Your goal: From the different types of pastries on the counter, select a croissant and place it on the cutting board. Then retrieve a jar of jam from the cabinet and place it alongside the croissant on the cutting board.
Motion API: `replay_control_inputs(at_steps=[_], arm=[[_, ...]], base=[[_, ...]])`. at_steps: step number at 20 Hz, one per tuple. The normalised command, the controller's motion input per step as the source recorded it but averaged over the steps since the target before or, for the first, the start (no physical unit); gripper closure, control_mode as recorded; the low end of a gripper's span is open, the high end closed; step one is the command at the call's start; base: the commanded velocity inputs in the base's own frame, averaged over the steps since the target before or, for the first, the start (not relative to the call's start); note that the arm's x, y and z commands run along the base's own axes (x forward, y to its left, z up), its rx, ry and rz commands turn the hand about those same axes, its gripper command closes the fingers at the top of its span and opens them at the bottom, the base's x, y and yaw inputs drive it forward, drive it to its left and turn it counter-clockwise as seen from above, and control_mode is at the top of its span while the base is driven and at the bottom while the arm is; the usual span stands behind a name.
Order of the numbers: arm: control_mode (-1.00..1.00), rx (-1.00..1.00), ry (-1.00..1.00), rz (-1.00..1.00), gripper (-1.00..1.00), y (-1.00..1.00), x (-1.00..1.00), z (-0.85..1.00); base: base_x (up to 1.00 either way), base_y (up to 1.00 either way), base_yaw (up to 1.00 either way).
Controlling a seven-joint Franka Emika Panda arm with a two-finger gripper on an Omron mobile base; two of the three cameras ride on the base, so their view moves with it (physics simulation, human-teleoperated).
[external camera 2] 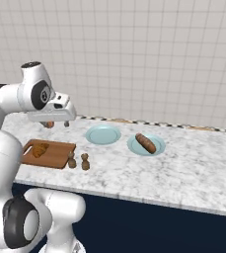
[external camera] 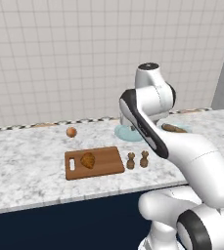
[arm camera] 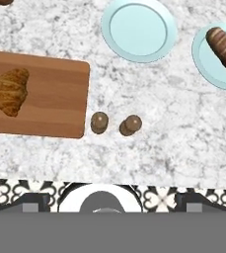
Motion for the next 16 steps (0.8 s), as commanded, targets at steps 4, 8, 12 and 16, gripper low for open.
replay_control_inputs(at_steps=[4,8,12,16], arm=[[1.0,0.0,0.0,0.0,-1.0,0.0,0.0,0.0],[1.0,0.0,0.0,0.0,-1.0,0.0,0.0,0.0],[1.0,0.0,0.0,0.0,-1.0,0.0,0.0,0.0],[1.0,0.0,0.0,0.0,-1.0,0.0,0.0,0.0]], base=[[-0.86,0.16,0.11],[-0.76,0.61,0.5],[-0.29,0.76,0.68],[-0.05,0.91,0.69]])
